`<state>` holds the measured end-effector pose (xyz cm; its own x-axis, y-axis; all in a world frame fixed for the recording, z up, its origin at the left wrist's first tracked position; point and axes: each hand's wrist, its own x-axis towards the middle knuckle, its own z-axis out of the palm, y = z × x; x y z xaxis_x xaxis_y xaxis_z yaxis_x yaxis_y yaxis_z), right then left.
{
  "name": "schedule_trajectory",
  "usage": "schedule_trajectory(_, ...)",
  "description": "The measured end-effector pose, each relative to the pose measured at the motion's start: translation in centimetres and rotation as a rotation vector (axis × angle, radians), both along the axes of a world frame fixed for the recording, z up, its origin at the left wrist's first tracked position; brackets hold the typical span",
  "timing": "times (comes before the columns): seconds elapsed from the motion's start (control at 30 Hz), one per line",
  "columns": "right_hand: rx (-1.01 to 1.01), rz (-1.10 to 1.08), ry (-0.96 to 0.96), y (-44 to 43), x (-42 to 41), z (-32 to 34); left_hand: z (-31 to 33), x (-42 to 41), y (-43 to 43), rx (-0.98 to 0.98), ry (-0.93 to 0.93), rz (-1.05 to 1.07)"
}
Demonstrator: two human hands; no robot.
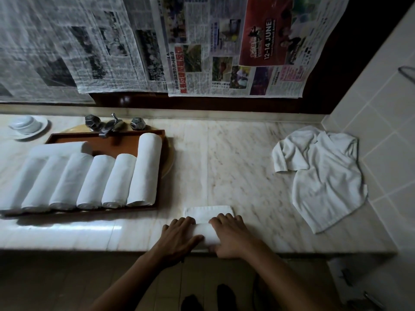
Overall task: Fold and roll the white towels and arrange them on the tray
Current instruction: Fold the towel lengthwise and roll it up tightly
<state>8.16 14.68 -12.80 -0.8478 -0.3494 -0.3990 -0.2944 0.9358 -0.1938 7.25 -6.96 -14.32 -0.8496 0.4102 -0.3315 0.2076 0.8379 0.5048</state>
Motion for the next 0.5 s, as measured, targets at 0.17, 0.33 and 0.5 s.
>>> schedule_trajectory(0.17,-0.014,-0.02,0.085,0.1,1.5,-0.3,0.4,-0.9,0.0,0.011,-0.041,0.018)
schedule_trajectory(0.33,-0.078,-0.081,0.305,-1.3,4.2,-1.8,0.1,-2.5,0.2,-0.004,-0.1,0.053)
schedule_trajectory(0.5,-0.005,-0.098,0.293,-1.8,4.1,-2.3,1.2,-3.4,0.7,0.12,-0.147,0.155)
